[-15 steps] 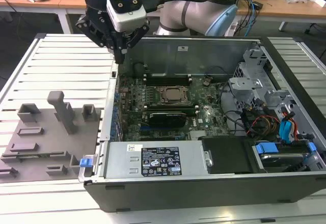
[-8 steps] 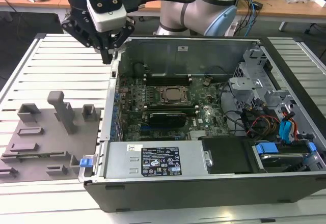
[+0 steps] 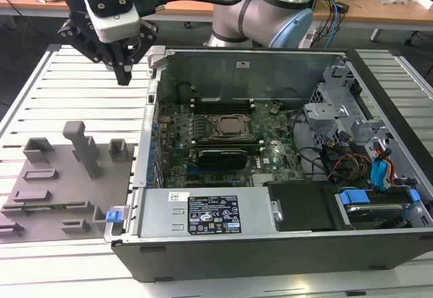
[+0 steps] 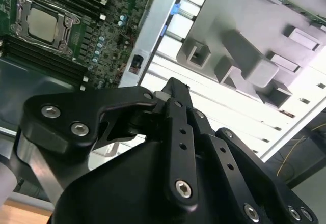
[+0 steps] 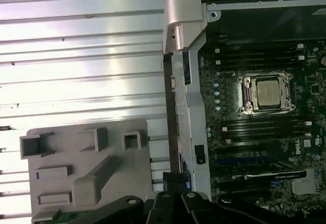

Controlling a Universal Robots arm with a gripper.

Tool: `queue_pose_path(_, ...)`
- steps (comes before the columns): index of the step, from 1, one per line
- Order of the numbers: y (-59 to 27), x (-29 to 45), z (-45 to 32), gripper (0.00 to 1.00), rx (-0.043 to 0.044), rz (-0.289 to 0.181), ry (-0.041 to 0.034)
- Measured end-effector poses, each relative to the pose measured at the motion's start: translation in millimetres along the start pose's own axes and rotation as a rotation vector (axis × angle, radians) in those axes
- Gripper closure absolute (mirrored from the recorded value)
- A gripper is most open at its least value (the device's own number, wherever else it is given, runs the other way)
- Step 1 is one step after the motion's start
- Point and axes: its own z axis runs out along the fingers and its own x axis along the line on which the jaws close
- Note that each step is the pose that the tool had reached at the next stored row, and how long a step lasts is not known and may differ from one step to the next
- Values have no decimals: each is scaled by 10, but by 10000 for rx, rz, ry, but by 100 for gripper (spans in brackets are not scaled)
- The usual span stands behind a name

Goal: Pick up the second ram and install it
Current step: 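Reach for the second ram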

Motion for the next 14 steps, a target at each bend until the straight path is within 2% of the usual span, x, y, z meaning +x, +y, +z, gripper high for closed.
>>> queue_pose_path(5,-8,116,-2,89,0,2,0)
queue_pose_path(13,-35,476,-8,89,0,1,0)
queue_pose_path(14,-41,548,-9,89,0,1,-1)
